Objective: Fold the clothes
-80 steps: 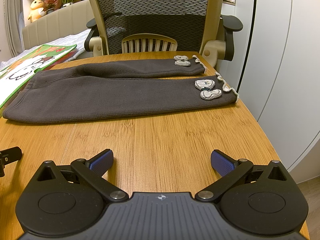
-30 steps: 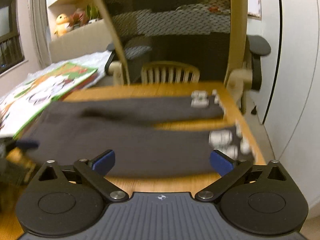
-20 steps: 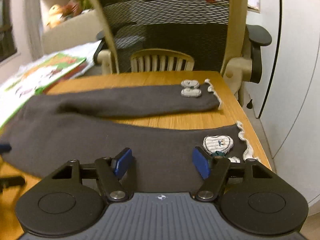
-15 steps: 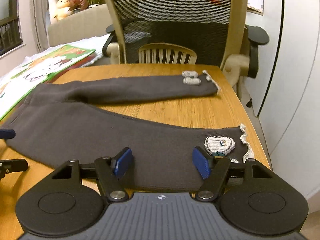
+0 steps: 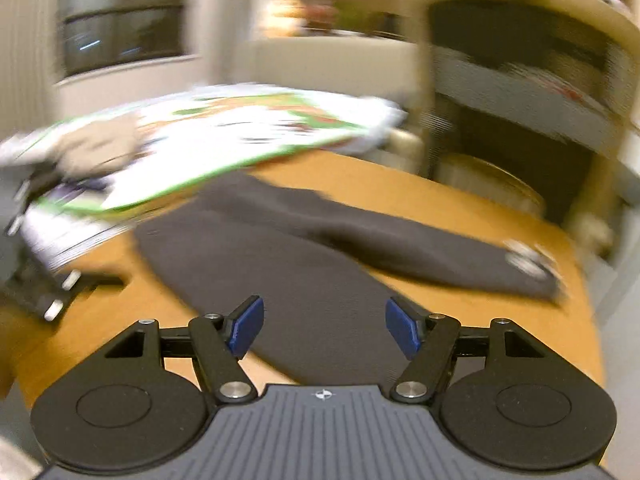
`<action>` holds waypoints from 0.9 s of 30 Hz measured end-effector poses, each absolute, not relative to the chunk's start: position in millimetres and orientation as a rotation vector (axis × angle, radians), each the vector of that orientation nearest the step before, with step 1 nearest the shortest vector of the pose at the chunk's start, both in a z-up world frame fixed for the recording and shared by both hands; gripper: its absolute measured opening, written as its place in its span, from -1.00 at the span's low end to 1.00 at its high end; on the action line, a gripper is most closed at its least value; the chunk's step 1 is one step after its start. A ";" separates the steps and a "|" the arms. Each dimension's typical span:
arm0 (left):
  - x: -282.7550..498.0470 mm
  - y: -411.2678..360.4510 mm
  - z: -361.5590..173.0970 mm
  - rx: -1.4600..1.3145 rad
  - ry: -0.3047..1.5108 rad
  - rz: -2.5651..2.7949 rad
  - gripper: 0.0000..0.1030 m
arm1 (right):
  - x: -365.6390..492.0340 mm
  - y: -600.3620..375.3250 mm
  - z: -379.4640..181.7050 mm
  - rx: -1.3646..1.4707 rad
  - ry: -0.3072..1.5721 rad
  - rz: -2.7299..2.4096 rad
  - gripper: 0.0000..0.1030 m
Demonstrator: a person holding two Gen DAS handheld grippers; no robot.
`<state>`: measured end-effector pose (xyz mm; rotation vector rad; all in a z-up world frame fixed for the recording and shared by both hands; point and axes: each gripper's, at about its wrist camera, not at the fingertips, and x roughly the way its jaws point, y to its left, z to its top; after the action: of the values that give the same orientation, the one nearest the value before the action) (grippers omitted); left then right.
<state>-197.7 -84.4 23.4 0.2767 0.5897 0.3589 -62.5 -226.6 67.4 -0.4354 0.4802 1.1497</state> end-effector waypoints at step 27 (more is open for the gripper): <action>-118.4 -56.5 -18.7 0.643 0.609 0.203 -0.38 | -30.2 -187.0 79.4 -0.226 0.659 1.239 -0.67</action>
<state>-118.4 -56.5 -18.7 0.6428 0.6093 0.2028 -30.2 -187.0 79.4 -0.2262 0.6586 1.2386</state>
